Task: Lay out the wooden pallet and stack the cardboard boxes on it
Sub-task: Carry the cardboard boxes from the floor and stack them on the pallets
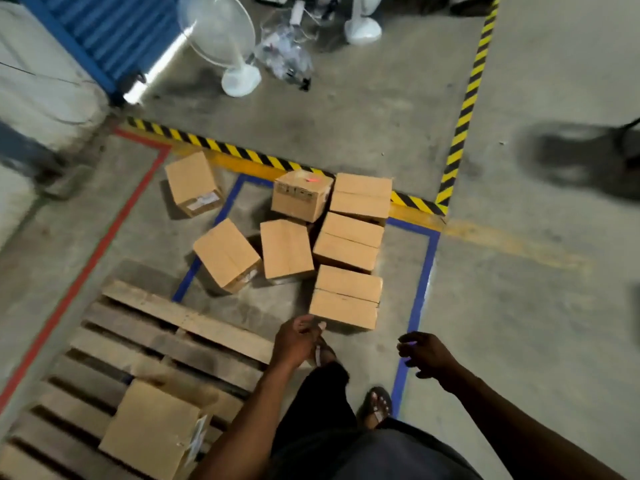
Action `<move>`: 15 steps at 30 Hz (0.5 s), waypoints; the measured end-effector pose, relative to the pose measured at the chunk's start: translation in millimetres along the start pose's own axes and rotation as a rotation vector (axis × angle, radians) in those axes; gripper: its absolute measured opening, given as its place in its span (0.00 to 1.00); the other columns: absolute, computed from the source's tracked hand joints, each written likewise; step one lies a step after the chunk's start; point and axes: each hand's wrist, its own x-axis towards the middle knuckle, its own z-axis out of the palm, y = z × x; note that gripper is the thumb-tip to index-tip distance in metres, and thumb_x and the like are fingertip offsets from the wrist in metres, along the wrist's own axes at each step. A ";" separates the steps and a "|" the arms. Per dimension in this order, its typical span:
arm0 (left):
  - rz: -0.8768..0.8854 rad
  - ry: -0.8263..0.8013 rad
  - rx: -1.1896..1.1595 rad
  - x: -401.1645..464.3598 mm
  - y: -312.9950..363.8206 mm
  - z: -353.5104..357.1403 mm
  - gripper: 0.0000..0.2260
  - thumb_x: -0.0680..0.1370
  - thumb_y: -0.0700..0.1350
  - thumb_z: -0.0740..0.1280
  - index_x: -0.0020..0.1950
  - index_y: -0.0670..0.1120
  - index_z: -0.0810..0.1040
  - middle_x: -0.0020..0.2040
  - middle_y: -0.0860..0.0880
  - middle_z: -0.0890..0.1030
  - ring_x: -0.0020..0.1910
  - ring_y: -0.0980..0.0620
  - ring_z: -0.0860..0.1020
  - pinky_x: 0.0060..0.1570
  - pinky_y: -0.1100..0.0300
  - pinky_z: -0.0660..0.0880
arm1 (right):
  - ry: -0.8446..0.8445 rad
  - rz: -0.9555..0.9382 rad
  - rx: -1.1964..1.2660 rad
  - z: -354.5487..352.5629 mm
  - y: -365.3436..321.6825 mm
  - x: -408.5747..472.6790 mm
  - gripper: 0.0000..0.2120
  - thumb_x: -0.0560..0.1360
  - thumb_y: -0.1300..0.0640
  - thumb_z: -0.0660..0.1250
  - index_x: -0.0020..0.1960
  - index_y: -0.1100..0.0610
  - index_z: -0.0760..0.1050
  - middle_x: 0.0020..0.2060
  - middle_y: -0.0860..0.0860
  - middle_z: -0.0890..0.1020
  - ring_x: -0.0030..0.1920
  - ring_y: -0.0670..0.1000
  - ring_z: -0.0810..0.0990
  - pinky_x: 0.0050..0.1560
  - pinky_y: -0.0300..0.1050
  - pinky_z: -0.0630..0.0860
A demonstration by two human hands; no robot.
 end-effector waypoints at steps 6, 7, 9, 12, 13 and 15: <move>-0.072 -0.104 0.194 96.3 -14.7 -3.1 0.11 0.77 0.51 0.76 0.58 0.50 0.84 0.58 0.45 0.86 0.53 0.47 0.84 0.52 0.57 0.79 | 0.101 0.088 0.143 -3.9 -27.7 13.9 0.09 0.79 0.58 0.72 0.59 0.53 0.83 0.46 0.57 0.88 0.39 0.54 0.85 0.37 0.45 0.76; -0.094 -0.121 0.217 111.2 -18.0 -3.1 0.10 0.78 0.51 0.76 0.56 0.51 0.83 0.58 0.45 0.86 0.55 0.45 0.84 0.55 0.55 0.80 | 0.106 0.107 0.150 -4.3 -32.9 21.4 0.10 0.79 0.59 0.72 0.59 0.54 0.83 0.47 0.58 0.88 0.40 0.56 0.86 0.39 0.48 0.79; -0.138 -0.126 0.243 141.2 -26.8 -3.2 0.11 0.78 0.51 0.76 0.57 0.48 0.84 0.58 0.44 0.86 0.56 0.44 0.84 0.58 0.53 0.80 | 0.061 0.146 0.110 -1.0 -38.2 41.9 0.10 0.78 0.58 0.73 0.59 0.53 0.83 0.46 0.58 0.88 0.42 0.59 0.88 0.43 0.52 0.81; -0.230 -0.086 0.214 182.4 -46.7 2.8 0.17 0.78 0.50 0.76 0.64 0.44 0.83 0.60 0.41 0.86 0.56 0.42 0.85 0.60 0.49 0.81 | 0.003 0.215 0.088 9.5 -37.7 82.5 0.10 0.77 0.58 0.74 0.58 0.54 0.83 0.44 0.60 0.88 0.40 0.57 0.86 0.43 0.52 0.78; -0.245 -0.072 0.225 205.0 -60.5 8.0 0.18 0.79 0.50 0.75 0.65 0.43 0.83 0.61 0.40 0.85 0.57 0.41 0.85 0.61 0.49 0.80 | -0.015 0.232 0.076 15.1 -38.8 105.5 0.09 0.78 0.59 0.74 0.58 0.54 0.84 0.45 0.61 0.88 0.40 0.57 0.85 0.43 0.51 0.77; -0.261 -0.041 0.245 259.5 -99.9 25.8 0.16 0.79 0.47 0.75 0.64 0.40 0.82 0.61 0.39 0.84 0.61 0.40 0.83 0.63 0.48 0.78 | -0.040 0.207 0.064 29.7 -29.1 173.5 0.06 0.77 0.59 0.74 0.54 0.52 0.84 0.45 0.60 0.87 0.44 0.57 0.83 0.47 0.53 0.77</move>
